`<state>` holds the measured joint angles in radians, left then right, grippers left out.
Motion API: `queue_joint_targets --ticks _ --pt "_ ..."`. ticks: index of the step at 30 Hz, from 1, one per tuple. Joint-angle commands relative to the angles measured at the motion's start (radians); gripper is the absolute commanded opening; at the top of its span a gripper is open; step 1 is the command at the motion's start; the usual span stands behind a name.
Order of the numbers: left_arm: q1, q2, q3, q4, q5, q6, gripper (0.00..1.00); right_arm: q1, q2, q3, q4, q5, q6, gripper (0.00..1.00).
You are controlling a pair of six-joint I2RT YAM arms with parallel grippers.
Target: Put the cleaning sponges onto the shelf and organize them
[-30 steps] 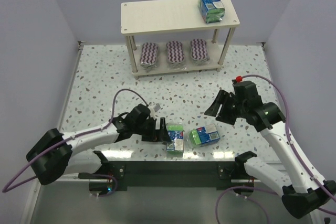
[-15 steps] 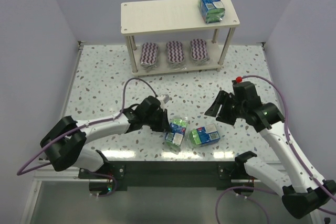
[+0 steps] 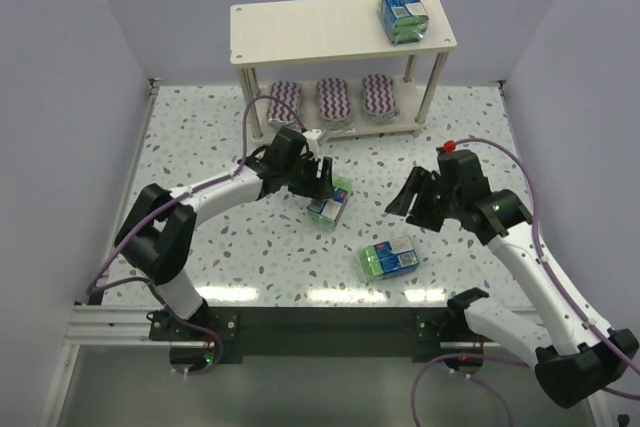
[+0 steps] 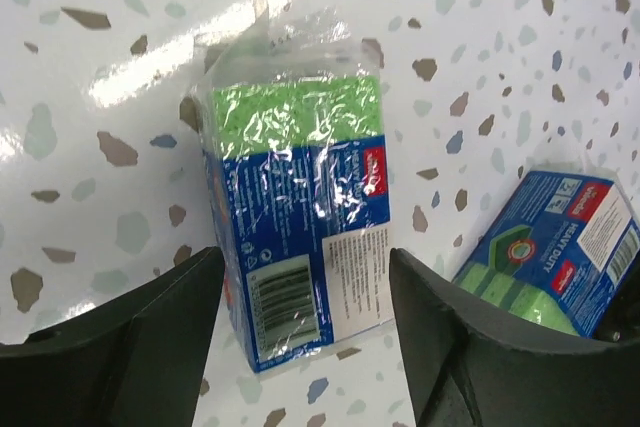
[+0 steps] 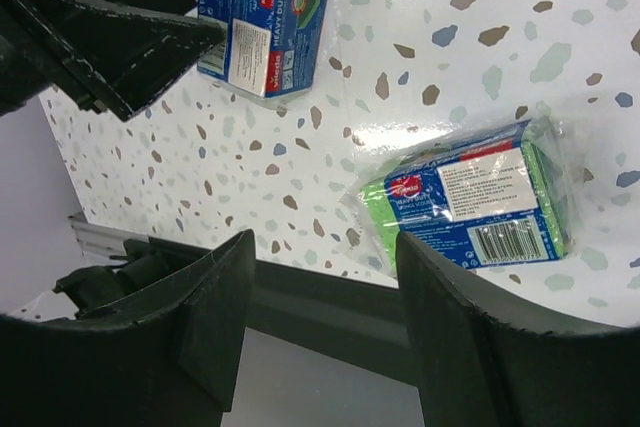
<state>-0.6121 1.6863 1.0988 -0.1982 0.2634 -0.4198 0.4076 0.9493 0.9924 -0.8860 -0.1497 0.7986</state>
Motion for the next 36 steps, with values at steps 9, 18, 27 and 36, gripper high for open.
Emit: queue_joint_targets --ticks 9,18,27,36 --pt "-0.003 -0.350 -0.121 -0.193 -0.204 -0.338 0.77 0.004 -0.009 -0.031 0.058 0.027 0.007 0.62" --pt "-0.104 -0.379 -0.310 0.005 -0.095 -0.698 0.66 0.005 -0.001 -0.034 0.067 0.027 0.014 0.62" --pt "-0.140 -0.335 -0.292 0.043 -0.234 -0.840 0.69 0.004 -0.033 -0.035 0.047 0.047 0.027 0.62" --pt "-0.135 -0.198 -0.335 0.135 -0.219 -0.886 0.65 0.005 -0.038 -0.034 0.041 0.053 0.034 0.62"
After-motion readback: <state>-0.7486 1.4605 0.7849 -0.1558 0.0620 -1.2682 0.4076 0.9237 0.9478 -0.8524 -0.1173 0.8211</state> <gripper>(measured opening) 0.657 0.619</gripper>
